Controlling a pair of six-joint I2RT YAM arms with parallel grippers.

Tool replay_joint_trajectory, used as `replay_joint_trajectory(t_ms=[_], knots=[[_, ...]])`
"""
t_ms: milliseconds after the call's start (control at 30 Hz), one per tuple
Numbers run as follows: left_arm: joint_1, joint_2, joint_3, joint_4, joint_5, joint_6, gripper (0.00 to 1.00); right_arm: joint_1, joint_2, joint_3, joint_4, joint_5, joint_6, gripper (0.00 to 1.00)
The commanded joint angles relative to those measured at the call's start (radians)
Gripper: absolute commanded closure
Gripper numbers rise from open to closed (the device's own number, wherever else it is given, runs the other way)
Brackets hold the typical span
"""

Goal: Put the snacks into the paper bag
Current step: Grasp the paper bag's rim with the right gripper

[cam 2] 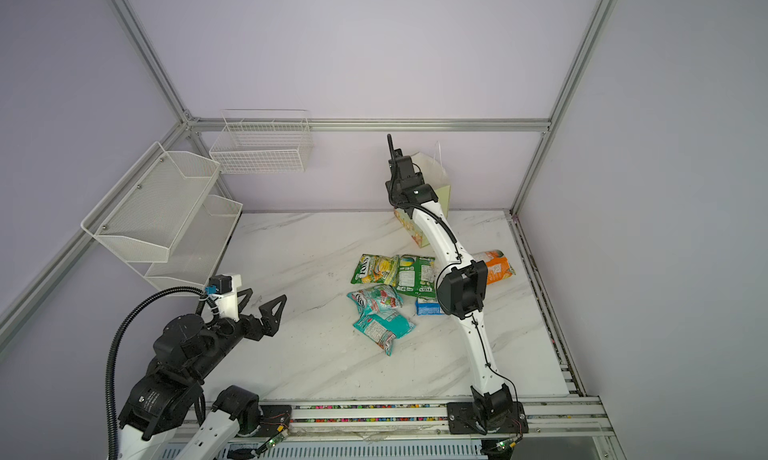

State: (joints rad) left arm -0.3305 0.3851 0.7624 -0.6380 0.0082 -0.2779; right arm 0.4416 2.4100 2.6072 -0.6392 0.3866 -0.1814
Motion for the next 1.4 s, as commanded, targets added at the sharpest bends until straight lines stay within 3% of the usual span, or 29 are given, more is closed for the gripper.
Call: replay_joint_trajectory(t_ms=[0, 100, 333, 433, 567, 767, 967, 1167, 1367], knots=[[-0.007, 0.009, -0.038, 0.018, 0.012, -0.006, 0.0, 0.011, 0.018, 0.016, 0.028, 0.106, -0.059, 0.3], [-0.007, 0.015, -0.037, 0.018, 0.013, -0.007, 0.0, 0.015, 0.015, -0.003, 0.029, 0.091, -0.069, 0.42], [-0.007, 0.014, -0.038, 0.017, 0.004, -0.007, 0.0, 0.059, 0.006, -0.042, 0.088, 0.159, -0.158, 0.9], [-0.007, 0.012, -0.038, 0.018, 0.001, -0.009, 0.0, 0.09, -0.011, -0.069, 0.142, 0.222, -0.208, 1.0], [-0.007, 0.012, -0.039, 0.016, -0.001, -0.008, 0.0, 0.134, -0.049, -0.13, 0.237, 0.298, -0.285, 1.0], [-0.007, 0.011, -0.04, 0.017, -0.005, -0.008, 0.0, 0.181, -0.092, -0.122, 0.242, 0.295, -0.289, 1.0], [-0.007, 0.011, -0.04, 0.017, -0.005, -0.009, 0.0, 0.295, -0.142, -0.106, 0.234, 0.286, -0.292, 1.0], [-0.007, 0.005, -0.04, 0.015, -0.013, -0.01, 0.0, 0.412, -0.162, -0.061, 0.166, 0.274, -0.239, 1.0], [-0.007, -0.003, -0.04, 0.014, -0.031, -0.009, 0.0, 0.518, -0.189, -0.056, 0.11, 0.268, -0.108, 1.0]])
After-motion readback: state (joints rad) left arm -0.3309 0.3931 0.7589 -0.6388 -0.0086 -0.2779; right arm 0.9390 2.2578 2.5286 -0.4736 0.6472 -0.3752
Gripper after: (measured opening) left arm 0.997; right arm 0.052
